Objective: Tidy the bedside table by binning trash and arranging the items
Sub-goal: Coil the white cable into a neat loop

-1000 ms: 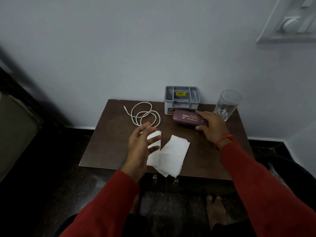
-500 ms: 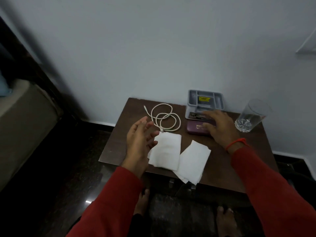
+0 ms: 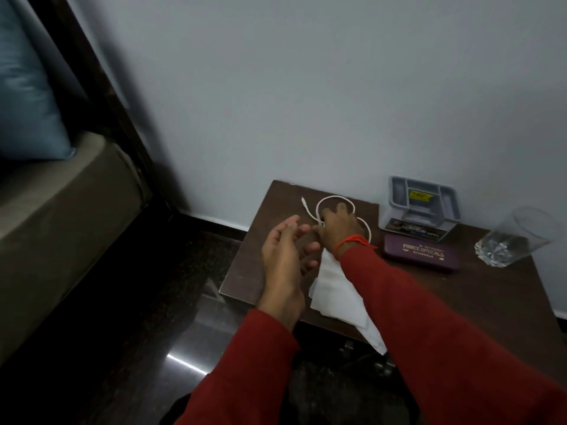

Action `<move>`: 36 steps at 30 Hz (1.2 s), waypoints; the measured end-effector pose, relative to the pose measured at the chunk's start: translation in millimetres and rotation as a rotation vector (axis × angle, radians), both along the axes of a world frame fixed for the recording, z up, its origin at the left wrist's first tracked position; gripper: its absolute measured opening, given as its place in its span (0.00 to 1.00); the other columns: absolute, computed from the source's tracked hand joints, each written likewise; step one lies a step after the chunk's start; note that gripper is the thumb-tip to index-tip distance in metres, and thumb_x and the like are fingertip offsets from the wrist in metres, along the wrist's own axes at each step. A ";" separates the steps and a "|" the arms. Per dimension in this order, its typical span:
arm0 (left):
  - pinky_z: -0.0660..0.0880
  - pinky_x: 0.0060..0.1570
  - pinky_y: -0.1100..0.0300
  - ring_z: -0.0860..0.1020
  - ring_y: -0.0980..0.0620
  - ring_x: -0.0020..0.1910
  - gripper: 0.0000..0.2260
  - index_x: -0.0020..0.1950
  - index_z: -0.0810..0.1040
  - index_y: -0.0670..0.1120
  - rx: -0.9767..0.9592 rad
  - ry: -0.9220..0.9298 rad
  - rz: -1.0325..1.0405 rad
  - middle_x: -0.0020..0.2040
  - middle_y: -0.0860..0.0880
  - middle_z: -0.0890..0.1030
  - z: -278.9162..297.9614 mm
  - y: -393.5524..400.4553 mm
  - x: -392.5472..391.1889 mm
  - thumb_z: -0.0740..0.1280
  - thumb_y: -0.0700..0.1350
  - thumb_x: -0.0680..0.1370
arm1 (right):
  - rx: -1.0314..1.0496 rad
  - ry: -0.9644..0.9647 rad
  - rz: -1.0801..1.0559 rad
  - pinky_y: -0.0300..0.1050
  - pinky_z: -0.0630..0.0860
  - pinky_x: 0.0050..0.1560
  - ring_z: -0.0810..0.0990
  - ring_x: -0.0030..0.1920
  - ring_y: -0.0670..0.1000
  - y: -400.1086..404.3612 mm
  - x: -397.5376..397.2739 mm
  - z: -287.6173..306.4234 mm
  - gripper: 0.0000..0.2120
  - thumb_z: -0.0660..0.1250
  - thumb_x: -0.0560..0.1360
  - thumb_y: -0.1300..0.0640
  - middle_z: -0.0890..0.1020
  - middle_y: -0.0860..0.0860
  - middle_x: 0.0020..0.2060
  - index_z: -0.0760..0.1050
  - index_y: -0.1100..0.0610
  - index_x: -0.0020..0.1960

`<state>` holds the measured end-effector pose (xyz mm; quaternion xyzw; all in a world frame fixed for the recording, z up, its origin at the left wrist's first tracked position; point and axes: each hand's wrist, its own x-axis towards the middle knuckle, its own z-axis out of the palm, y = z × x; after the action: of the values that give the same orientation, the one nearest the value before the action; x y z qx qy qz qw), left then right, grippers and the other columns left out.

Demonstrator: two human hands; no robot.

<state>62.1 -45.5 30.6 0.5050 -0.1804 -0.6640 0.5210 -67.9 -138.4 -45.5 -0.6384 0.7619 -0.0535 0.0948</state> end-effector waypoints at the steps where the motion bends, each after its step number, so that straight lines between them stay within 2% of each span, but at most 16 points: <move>1: 0.73 0.31 0.62 0.80 0.54 0.35 0.08 0.61 0.80 0.51 0.001 0.001 -0.007 0.44 0.54 0.84 0.7 -0.3 1.0 0.64 0.47 0.84 | -0.022 0.001 0.012 0.56 0.73 0.58 0.74 0.62 0.67 -3.7 0.6 -2.3 0.16 0.64 0.78 0.54 0.70 0.62 0.64 0.74 0.59 0.63; 5: 0.72 0.31 0.63 0.79 0.55 0.36 0.08 0.60 0.80 0.52 -0.007 0.001 -0.008 0.48 0.53 0.84 4.0 0.3 4.2 0.64 0.47 0.84 | -0.104 -0.055 0.032 0.57 0.72 0.55 0.76 0.58 0.66 -10.7 -4.4 -3.0 0.11 0.60 0.75 0.65 0.72 0.64 0.61 0.75 0.65 0.57; 10: 0.72 0.34 0.61 0.79 0.54 0.38 0.09 0.60 0.80 0.53 -0.029 -0.040 0.002 0.49 0.53 0.84 7.6 2.0 7.0 0.63 0.47 0.83 | -0.277 -0.096 0.078 0.57 0.75 0.54 0.77 0.54 0.66 -9.2 -26.9 26.7 0.10 0.61 0.77 0.65 0.75 0.63 0.55 0.78 0.63 0.54; 12: 0.74 0.38 0.60 0.80 0.53 0.42 0.08 0.59 0.80 0.54 -0.098 -0.117 0.015 0.50 0.55 0.83 7.2 4.6 3.9 0.64 0.46 0.83 | -0.349 -0.104 0.127 0.56 0.75 0.54 0.77 0.53 0.64 -4.1 -34.9 47.6 0.10 0.61 0.77 0.64 0.76 0.62 0.53 0.80 0.62 0.54; 14: 0.74 0.51 0.61 0.79 0.55 0.54 0.10 0.61 0.80 0.55 -0.328 -0.403 0.050 0.57 0.55 0.81 4.9 7.3 1.4 0.65 0.44 0.83 | -0.400 -0.098 0.183 0.54 0.75 0.54 0.78 0.53 0.63 8.2 -40.8 72.6 0.10 0.62 0.79 0.63 0.77 0.62 0.52 0.81 0.62 0.55; 16: 0.62 0.66 0.66 0.71 0.57 0.68 0.16 0.70 0.76 0.56 -0.609 -0.796 0.036 0.71 0.54 0.74 5.3 11.7 -0.7 0.64 0.43 0.83 | -0.438 -0.089 0.260 0.53 0.75 0.53 0.79 0.52 0.62 31.8 -45.3 99.3 0.09 0.64 0.78 0.63 0.79 0.61 0.51 0.82 0.61 0.55; 18: 0.51 0.71 0.64 0.60 0.55 0.76 0.21 0.77 0.67 0.60 -0.742 -0.999 -0.040 0.81 0.57 0.61 10.9 20.2 -5.9 0.62 0.48 0.84 | -0.484 -0.100 0.355 0.49 0.75 0.49 0.81 0.48 0.62 67.1 -47.7 125.8 0.10 0.65 0.76 0.63 0.81 0.61 0.48 0.83 0.61 0.54; 19: 0.51 0.72 0.59 0.58 0.54 0.77 0.22 0.78 0.64 0.62 -0.760 -1.048 -0.080 0.81 0.60 0.59 15.5 25.5 -8.4 0.61 0.51 0.85 | -0.493 -0.106 0.392 0.47 0.75 0.48 0.81 0.46 0.60 86.8 -48.2 138.1 0.11 0.64 0.75 0.62 0.81 0.59 0.47 0.83 0.61 0.53; 21: 0.58 0.72 0.51 0.64 0.55 0.74 0.18 0.75 0.69 0.63 -0.826 -1.125 -0.134 0.76 0.62 0.68 18.2 30.9 -11.9 0.58 0.55 0.85 | -0.494 -0.139 0.416 0.44 0.74 0.48 0.82 0.45 0.56 126.1 -52.0 158.1 0.12 0.63 0.75 0.61 0.83 0.56 0.46 0.84 0.58 0.53; 23: 0.71 0.62 0.48 0.76 0.57 0.60 0.12 0.64 0.80 0.58 -0.973 -1.053 -0.163 0.59 0.59 0.81 21.1 33.5 -13.9 0.59 0.54 0.85 | -0.546 -0.241 0.356 0.35 0.73 0.50 0.82 0.46 0.49 162.9 -58.5 172.3 0.11 0.65 0.77 0.62 0.85 0.52 0.46 0.84 0.57 0.53; 25: 0.75 0.47 0.58 0.78 0.63 0.44 0.09 0.54 0.84 0.47 -1.101 -0.840 -0.200 0.46 0.58 0.82 30.7 42.8 -21.8 0.64 0.47 0.84 | -0.583 -0.428 0.215 0.32 0.75 0.51 0.82 0.48 0.43 197.3 -64.6 181.2 0.09 0.67 0.78 0.62 0.86 0.46 0.47 0.84 0.54 0.53; 28: 0.69 0.39 0.69 0.75 0.65 0.34 0.11 0.48 0.84 0.42 -1.144 -0.669 -0.305 0.37 0.62 0.77 51.8 75.9 -35.5 0.64 0.44 0.83 | -0.567 -0.733 0.018 0.39 0.80 0.47 0.85 0.45 0.45 242.8 -65.0 180.1 0.08 0.67 0.79 0.60 0.87 0.46 0.43 0.83 0.51 0.51; 30: 0.70 0.35 0.67 0.76 0.61 0.32 0.13 0.49 0.84 0.43 -1.109 -0.648 -0.338 0.34 0.60 0.78 54.3 91.4 -39.0 0.63 0.47 0.83 | -0.577 -0.784 -0.047 0.41 0.81 0.45 0.85 0.43 0.46 256.2 -63.2 172.2 0.07 0.67 0.78 0.59 0.86 0.46 0.43 0.83 0.50 0.50; 32: 0.73 0.35 0.65 0.79 0.59 0.33 0.12 0.50 0.84 0.45 -1.101 -0.698 -0.317 0.36 0.57 0.81 52.2 100.6 -40.1 0.62 0.48 0.84 | -0.626 -0.710 -0.075 0.38 0.79 0.50 0.84 0.47 0.43 264.6 -67.6 168.1 0.07 0.69 0.78 0.58 0.86 0.43 0.44 0.84 0.49 0.51; 34: 0.77 0.36 0.61 0.82 0.58 0.36 0.12 0.51 0.83 0.48 -1.107 -0.831 -0.291 0.39 0.56 0.84 49.6 102.5 -38.6 0.62 0.50 0.84 | -0.695 -0.669 -0.120 0.37 0.79 0.53 0.83 0.49 0.41 266.8 -74.3 169.2 0.06 0.70 0.77 0.58 0.86 0.43 0.46 0.84 0.51 0.52; 36: 0.79 0.39 0.54 0.83 0.57 0.40 0.14 0.53 0.83 0.49 -1.116 -1.003 -0.266 0.42 0.55 0.85 50.2 102.3 -36.2 0.60 0.54 0.85 | -0.741 -0.686 -0.146 0.36 0.79 0.51 0.84 0.48 0.41 268.8 -77.2 172.3 0.07 0.71 0.77 0.58 0.86 0.43 0.45 0.85 0.51 0.52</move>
<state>25.8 56.7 80.8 0.3820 -0.7639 -0.2225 0.4702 -145.0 130.4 126.8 -0.5201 0.6593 -0.5332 0.1026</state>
